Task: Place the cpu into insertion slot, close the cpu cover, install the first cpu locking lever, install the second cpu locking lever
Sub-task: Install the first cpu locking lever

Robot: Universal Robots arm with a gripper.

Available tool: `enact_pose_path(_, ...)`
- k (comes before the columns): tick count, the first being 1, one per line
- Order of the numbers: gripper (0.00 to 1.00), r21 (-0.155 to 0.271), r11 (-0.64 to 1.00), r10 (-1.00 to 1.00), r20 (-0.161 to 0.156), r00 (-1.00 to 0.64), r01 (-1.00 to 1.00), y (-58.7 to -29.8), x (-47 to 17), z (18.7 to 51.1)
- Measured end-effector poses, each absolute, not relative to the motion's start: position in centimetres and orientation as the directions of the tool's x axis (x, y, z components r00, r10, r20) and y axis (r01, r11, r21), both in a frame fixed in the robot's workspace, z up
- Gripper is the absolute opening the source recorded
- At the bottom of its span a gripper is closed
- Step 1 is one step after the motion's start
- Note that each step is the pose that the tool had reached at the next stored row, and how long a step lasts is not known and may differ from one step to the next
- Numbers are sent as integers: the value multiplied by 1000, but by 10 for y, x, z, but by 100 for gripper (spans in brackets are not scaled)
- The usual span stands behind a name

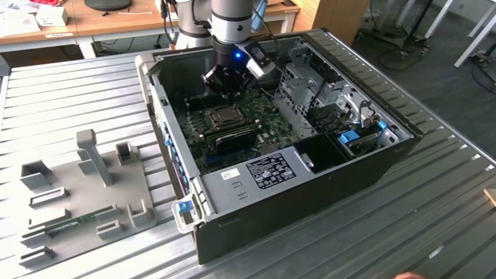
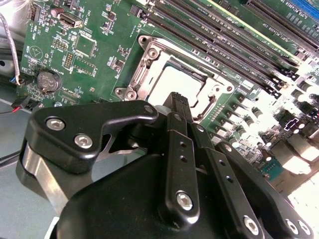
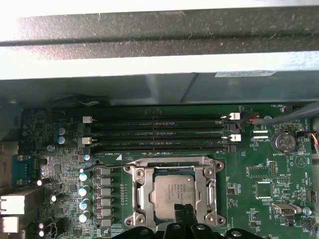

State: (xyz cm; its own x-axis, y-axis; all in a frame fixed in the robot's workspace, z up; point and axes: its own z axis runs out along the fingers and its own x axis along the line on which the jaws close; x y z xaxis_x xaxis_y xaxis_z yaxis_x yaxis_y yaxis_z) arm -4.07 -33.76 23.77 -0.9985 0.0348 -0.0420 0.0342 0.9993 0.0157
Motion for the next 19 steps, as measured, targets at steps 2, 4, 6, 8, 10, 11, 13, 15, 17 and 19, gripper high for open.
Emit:
enact_pose_path(2, 10, 16, 999, 35, -42, -999, 34, -338, -41, 239)
enact_pose_path(4, 10, 16, 999, 35, -42, -999, 34, -338, -41, 239)
enact_pose_path(6, 10, 16, 999, 35, -42, -999, 34, -338, -41, 239)
enact_pose_path(8, 10, 16, 999, 35, -42, -999, 34, -338, -42, 239)
enact_pose_path(10, 10, 16, 999, 35, -42, -999, 34, -338, -42, 239)
enact_pose_path(11, 10, 16, 999, 35, -42, -999, 34, -338, -42, 239)
enact_pose_path(13, 10, 16, 999, 35, -42, -999, 34, -338, -43, 239)
enact_pose_path(15, 10, 16, 999, 35, -42, -999, 34, -338, -45, 239)
enact_pose_path(17, 10, 16, 999, 35, -42, -999, 34, -338, -47, 239)
enact_pose_path(19, 10, 16, 999, 35, -42, -999, 34, -338, -48, 239)
